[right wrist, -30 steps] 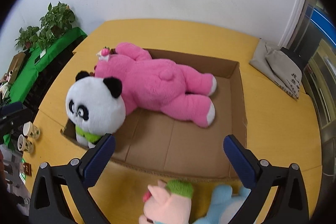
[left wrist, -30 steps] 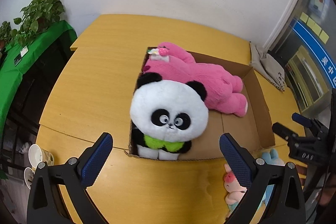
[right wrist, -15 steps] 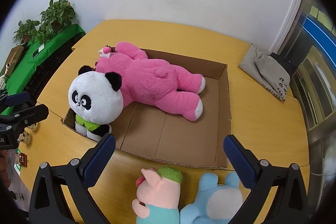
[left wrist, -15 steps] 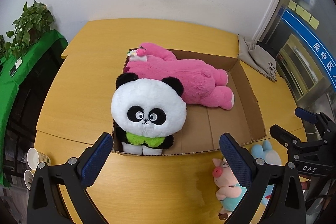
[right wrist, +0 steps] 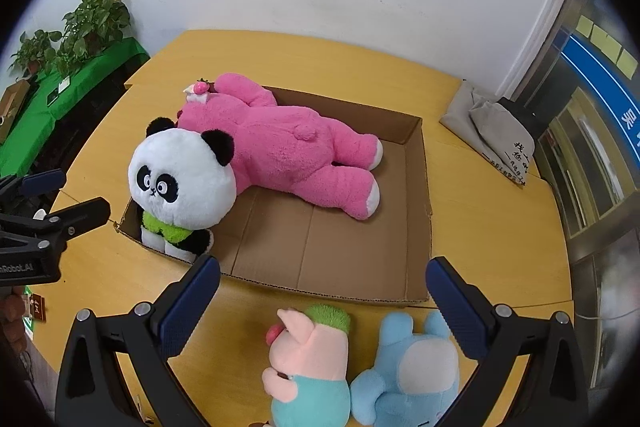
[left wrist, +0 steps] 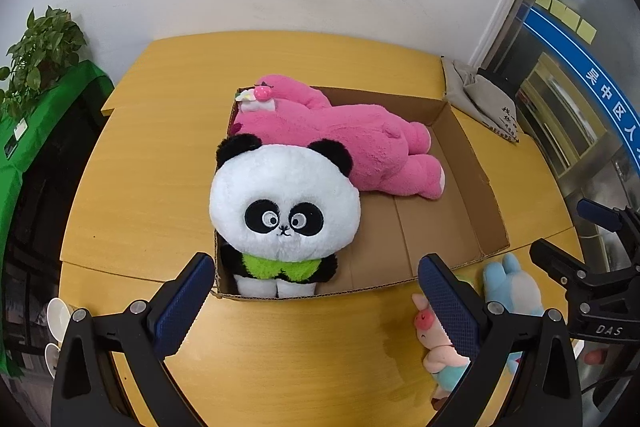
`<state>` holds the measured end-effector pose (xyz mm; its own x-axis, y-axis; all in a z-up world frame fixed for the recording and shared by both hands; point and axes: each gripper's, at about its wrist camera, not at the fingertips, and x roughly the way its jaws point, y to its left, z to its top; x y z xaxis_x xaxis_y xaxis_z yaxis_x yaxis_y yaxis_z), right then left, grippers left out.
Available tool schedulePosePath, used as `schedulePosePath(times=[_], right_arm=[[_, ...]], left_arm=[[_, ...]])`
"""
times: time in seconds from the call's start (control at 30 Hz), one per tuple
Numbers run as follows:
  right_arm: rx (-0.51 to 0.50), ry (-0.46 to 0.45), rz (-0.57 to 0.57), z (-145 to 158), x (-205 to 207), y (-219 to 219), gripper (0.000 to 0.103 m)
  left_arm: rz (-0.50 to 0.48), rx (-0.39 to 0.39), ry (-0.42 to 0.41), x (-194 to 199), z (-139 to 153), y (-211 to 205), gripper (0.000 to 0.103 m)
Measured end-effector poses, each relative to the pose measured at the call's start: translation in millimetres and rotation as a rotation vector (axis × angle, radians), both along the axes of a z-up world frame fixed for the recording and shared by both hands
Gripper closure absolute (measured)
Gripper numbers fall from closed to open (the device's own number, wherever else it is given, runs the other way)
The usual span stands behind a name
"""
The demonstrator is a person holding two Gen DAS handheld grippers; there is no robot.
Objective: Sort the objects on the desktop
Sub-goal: 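Withdraw both grippers and move them toward the pink pig plush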
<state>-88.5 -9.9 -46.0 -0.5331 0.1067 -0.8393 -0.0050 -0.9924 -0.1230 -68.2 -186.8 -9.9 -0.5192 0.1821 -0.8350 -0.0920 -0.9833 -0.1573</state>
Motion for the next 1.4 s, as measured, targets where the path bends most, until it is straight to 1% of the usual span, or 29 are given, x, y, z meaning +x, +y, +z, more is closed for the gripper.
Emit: schedulePosePath(times=[0.23,0.43,0.5,0.7,0.83,1.0,1.13,1.27,1.4], right_arm=[[-0.002,0.000,-0.028,3.3,12.9,10.2,0.000],[-0.026,0.036,0.006,8.4,17.3,29.1,0.000],[-0.044,0.044,0.021,8.4,19.0,37.3,0.000],[-0.117,0.066,0.069,5.1,26.8,66.5,0.000],[-0.158,0.079,0.083,4.0,32.8,88.4,0.000],[-0.207,0.085,0.093,0.6,39.9,119.5,0.000],[-0.225,0.088,0.108,-0.6,40.9,130.0,0.000],[-0.236,0.088,0.127,-2.1,39.3,132.2,0.000],[-0.250,0.083,0.122,-7.3,38.0,137.4,0.000]], left_arm=[[-0.031,0.010,-0.014,4.8,-5.6,11.3,0.000],[0.002,-0.012,0.003,15.0,4.3,25.7,0.000],[0.015,-0.025,0.009,20.5,8.7,34.6,0.000],[0.057,-0.053,-0.007,38.6,15.8,62.3,0.000],[0.072,-0.041,-0.020,47.9,17.9,82.5,0.000],[0.084,-0.039,-0.031,54.0,17.6,110.2,0.000],[0.075,-0.043,-0.031,57.4,17.9,130.6,0.000],[0.078,-0.045,-0.033,57.0,15.5,137.3,0.000],[0.078,-0.030,-0.056,55.4,4.0,136.1,0.000]])
